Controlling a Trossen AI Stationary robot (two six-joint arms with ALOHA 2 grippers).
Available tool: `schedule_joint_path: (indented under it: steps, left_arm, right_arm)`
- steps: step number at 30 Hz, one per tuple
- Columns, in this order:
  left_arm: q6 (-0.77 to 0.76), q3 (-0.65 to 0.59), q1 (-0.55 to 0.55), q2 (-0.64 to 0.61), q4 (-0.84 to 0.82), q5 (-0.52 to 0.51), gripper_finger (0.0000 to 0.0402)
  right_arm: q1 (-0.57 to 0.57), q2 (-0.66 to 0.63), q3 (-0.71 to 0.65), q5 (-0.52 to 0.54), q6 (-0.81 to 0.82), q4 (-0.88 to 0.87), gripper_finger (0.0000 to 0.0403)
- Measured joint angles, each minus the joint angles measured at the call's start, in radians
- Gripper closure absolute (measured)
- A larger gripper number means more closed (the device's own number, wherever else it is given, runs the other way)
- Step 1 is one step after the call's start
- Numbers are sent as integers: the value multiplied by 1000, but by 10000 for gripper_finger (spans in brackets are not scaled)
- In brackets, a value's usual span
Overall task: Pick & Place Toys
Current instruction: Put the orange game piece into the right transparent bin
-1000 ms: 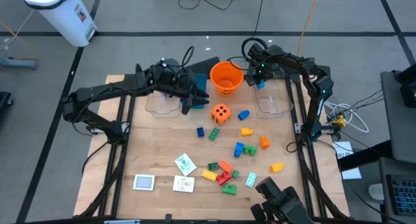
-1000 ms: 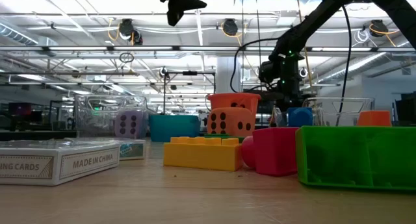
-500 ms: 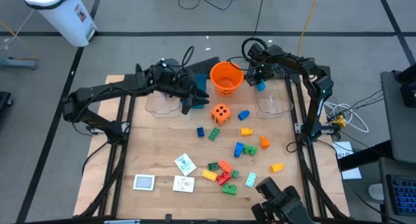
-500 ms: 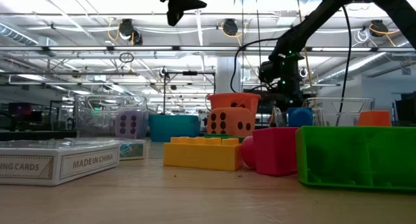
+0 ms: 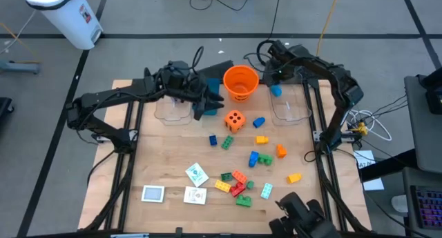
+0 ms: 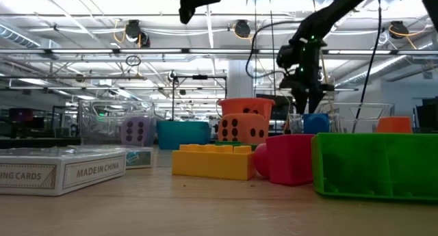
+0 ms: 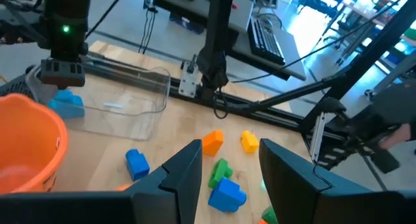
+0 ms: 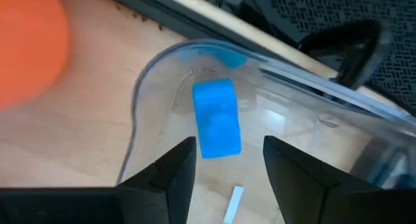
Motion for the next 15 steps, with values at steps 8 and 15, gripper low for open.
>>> schedule_joint_path:
  steps: [8, 15]
  left_arm:
    - [-8, 0, 12, 0, 49, -3, 243]
    - [-3, 0, 11, 0, 71, -3, 243]
  right_arm:
    - [37, -169, 0, -120, 39, 108, 229]
    - [159, -318, 0, -119, 37, 286, 234]
